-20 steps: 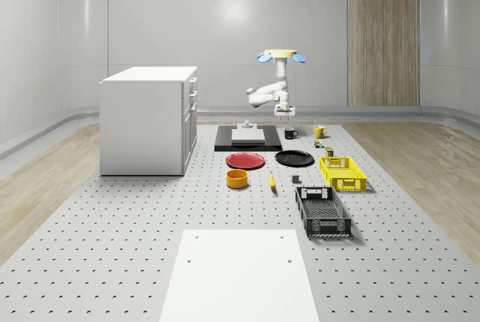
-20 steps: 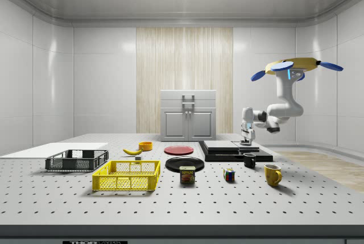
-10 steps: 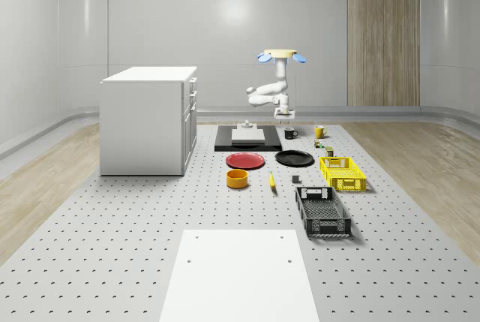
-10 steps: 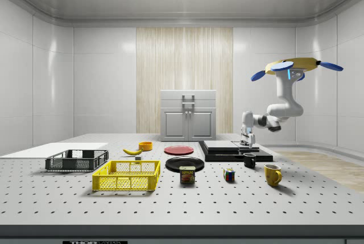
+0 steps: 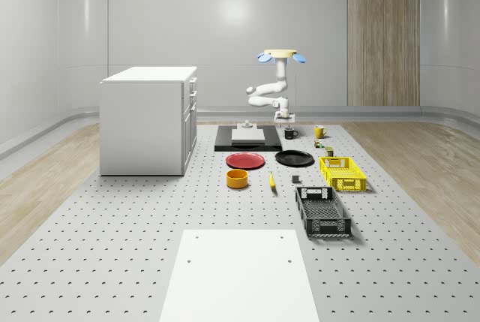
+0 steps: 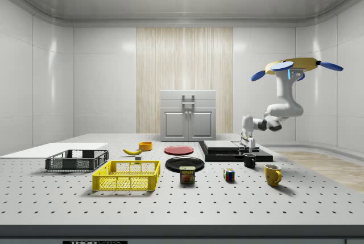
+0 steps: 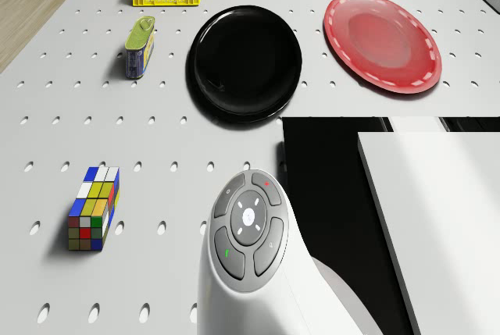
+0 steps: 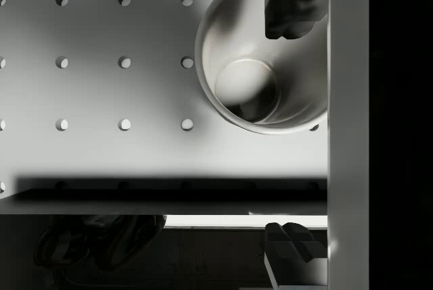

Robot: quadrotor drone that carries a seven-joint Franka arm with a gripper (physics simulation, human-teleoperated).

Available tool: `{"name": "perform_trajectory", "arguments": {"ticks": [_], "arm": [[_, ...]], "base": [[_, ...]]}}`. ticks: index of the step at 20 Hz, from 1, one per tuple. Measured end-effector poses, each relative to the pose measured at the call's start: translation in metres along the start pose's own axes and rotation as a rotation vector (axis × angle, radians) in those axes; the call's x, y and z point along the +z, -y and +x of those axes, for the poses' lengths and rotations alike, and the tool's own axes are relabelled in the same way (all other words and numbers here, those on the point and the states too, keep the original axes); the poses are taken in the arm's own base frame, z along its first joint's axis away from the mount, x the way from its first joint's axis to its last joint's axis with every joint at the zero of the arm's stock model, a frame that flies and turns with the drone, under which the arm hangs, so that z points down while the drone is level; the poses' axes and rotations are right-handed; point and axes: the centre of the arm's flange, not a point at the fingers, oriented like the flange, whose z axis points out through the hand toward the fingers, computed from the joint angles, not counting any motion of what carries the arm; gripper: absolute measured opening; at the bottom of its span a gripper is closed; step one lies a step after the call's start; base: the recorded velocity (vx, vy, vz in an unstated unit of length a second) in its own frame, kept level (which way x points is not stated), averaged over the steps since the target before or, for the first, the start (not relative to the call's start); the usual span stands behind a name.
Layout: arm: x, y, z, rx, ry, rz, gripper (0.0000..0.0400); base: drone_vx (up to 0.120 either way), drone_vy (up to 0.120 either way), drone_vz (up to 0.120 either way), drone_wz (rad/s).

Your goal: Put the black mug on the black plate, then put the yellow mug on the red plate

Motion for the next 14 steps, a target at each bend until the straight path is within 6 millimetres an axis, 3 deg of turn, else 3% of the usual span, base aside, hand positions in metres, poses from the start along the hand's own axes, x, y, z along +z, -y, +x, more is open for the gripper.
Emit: {"name": "perform_trajectory", "arguments": {"ticks": [14], "arm": [[0.029, 0.0, 0.0, 0.0, 0.0, 0.0, 0.04]], "base": [[0.0, 0.0, 0.0, 0.0]]}}
